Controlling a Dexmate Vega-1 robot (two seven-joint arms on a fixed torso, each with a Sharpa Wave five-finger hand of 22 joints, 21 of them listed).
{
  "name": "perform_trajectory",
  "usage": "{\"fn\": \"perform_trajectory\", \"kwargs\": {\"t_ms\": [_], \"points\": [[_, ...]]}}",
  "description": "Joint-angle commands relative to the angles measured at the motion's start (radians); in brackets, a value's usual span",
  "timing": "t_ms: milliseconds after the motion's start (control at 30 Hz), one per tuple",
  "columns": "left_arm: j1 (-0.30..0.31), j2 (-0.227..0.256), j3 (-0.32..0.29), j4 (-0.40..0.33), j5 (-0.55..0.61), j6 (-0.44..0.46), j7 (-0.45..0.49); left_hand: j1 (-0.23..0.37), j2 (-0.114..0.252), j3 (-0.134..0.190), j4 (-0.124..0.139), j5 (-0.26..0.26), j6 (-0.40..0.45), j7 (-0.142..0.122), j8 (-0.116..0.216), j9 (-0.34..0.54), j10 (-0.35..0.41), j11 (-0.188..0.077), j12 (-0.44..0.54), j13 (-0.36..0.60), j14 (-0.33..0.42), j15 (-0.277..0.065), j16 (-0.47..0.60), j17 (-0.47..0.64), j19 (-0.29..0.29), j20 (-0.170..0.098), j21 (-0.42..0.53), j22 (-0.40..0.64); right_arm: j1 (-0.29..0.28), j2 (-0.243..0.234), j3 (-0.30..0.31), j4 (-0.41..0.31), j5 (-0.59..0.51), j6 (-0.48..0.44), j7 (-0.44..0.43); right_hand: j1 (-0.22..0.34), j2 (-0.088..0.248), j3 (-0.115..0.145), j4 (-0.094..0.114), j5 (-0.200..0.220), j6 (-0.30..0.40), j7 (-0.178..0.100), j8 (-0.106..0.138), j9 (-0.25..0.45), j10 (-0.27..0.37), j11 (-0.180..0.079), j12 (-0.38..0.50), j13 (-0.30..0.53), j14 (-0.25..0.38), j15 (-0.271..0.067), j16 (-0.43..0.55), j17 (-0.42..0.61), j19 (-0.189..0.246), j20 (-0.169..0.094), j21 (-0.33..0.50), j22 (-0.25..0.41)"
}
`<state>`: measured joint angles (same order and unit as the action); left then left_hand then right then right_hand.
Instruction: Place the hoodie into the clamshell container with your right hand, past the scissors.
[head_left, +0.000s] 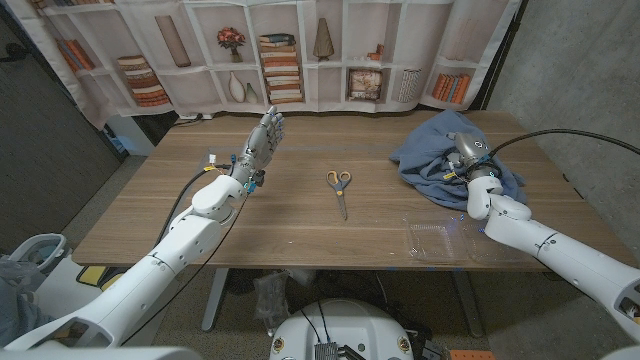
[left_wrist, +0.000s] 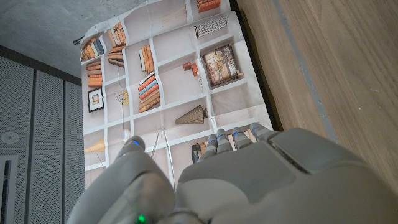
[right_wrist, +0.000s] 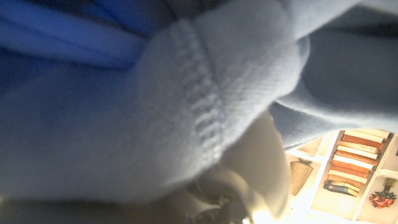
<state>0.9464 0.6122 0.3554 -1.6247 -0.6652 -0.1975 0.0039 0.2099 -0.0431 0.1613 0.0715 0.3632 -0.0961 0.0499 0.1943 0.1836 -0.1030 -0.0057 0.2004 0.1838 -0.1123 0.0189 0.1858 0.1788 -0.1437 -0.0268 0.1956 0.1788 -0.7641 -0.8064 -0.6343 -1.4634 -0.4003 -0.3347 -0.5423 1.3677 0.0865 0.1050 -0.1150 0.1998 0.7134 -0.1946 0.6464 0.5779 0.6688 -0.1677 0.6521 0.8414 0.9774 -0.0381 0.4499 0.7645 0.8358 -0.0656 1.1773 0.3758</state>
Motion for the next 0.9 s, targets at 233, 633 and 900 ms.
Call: {"fn": "perform_trajectory", "kwargs": {"t_ms": [233,633,900], "points": [[-0.006,0.005,-0.004,-0.003,-0.002,-0.005,-0.015,0.011,0.002,-0.004,0.001,0.008,0.000,-0.004,0.003,0.003,-0.003,-0.002,0.000,0.003,-0.006,-0.005,0.002,0.004,-0.005,-0.001,0.005,0.003,-0.047,-0.027,0.054,-0.101,-0.015,-0.034,-0.033,0.031,0.058,0.020,0.006,-0.006,0.017,0.004,0.009,0.004,0.021,-0.001,-0.004,0.011,0.114,-0.185,0.004,0.017,0.049,-0.163,0.004,-0.018],[-0.014,-0.008,0.000,0.022,-0.005,-0.023,-0.030,0.012,0.003,-0.006,0.001,0.008,0.000,-0.002,0.003,0.003,-0.003,-0.001,0.000,0.003,-0.007,-0.005,0.002,0.004,-0.005,0.000,0.005,0.003,-0.055,-0.030,0.084,-0.145,-0.022,-0.069,-0.043,0.023,0.067,0.031,0.011,-0.012,0.015,0.006,0.009,0.004,0.024,0.001,-0.015,0.017,0.119,-0.185,0.006,0.031,0.055,-0.163,0.004,-0.042],[-0.022,-0.013,0.003,0.032,-0.004,-0.029,-0.037,0.014,0.004,-0.007,0.001,0.008,0.000,-0.003,0.003,0.003,-0.004,0.000,0.000,0.003,-0.006,-0.004,0.002,0.004,-0.005,-0.002,0.005,0.003,-0.070,-0.034,0.105,-0.176,-0.027,-0.087,-0.056,0.019,0.068,0.038,0.012,-0.014,0.018,0.006,0.013,0.007,0.036,0.005,-0.018,0.021,0.119,-0.187,0.006,0.040,0.058,-0.163,0.005,-0.057]]}}
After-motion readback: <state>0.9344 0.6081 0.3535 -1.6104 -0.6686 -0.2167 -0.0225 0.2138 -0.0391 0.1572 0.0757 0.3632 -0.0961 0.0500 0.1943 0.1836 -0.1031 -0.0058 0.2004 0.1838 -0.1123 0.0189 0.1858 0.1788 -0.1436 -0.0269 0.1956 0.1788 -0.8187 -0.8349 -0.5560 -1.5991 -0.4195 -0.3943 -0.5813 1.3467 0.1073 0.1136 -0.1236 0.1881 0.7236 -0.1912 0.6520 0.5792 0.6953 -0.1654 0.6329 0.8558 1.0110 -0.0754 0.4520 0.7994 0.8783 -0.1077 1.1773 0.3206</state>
